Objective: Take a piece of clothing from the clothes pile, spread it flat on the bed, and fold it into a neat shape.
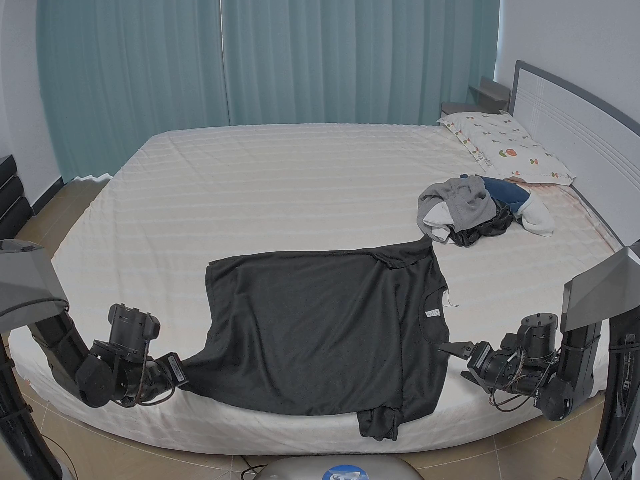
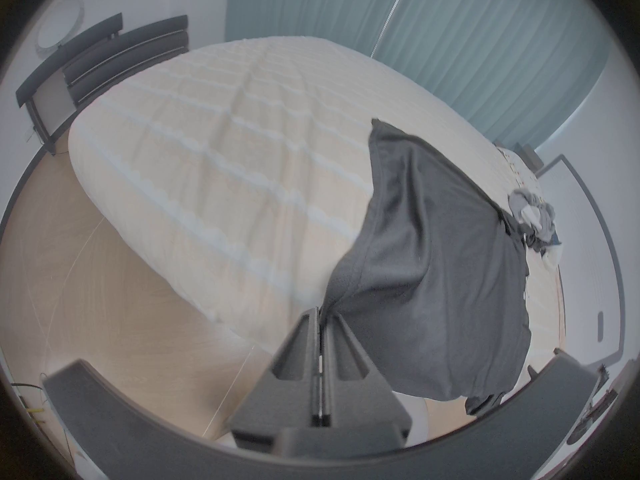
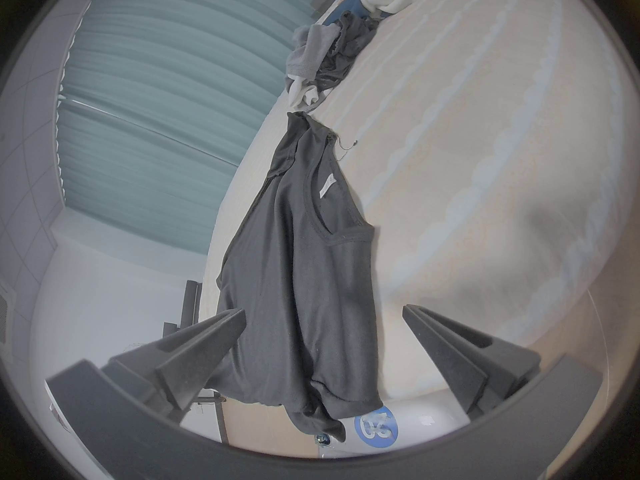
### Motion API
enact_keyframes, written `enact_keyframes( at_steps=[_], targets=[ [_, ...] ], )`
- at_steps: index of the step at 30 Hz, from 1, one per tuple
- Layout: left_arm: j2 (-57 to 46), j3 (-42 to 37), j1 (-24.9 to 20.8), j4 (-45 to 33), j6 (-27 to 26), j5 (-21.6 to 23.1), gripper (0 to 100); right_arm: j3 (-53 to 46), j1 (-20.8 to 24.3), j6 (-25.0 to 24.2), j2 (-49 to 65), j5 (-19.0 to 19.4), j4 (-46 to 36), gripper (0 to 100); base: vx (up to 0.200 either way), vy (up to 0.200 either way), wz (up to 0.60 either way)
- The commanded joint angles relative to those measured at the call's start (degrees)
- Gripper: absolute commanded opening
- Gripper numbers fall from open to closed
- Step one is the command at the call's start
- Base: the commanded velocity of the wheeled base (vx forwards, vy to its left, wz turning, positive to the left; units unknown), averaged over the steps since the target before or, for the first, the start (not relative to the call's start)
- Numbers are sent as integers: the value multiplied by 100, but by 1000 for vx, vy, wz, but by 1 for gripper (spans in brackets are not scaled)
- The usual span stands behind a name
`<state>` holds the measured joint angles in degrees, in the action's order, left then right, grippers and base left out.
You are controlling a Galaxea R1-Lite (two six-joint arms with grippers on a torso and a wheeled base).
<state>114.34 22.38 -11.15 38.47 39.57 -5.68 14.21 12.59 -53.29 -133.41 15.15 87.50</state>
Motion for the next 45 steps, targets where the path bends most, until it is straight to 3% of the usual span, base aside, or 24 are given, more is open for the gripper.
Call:
enact_keyframes(
  at_steps=[1,7,14,15,21,24,29,39,45],
  targets=[
    [-201,170,351,-42,-81,23,0,433,6,117,-247,-21,-304,100,0,0,0],
    [54,363,685,-86,-90,32,0,1110,6,354,-255,-294,-1201,100,0,0,0],
    [317,275,720,-86,-397,102,0,1989,50,714,-299,-689,-2387,100,0,0,0],
    [361,275,720,-77,-397,102,0,2033,50,758,-299,-707,-2431,0,0,0,0],
    [669,390,720,64,-354,225,0,2542,-99,829,-396,-795,-2510,0,0,0,0],
    [871,407,685,389,60,515,0,3017,-292,829,-413,-979,-2721,0,0,0,0],
    [1003,645,790,697,543,498,0,3553,-459,829,-361,-1049,-2976,0,0,0,0],
    [1021,943,1326,697,534,384,0,4300,-486,846,-616,-1093,-3310,0,0,0,0],
    [1179,1146,1643,697,525,348,0,4766,-486,934,-853,-1340,-3591,0,0,0,0]
  ],
)
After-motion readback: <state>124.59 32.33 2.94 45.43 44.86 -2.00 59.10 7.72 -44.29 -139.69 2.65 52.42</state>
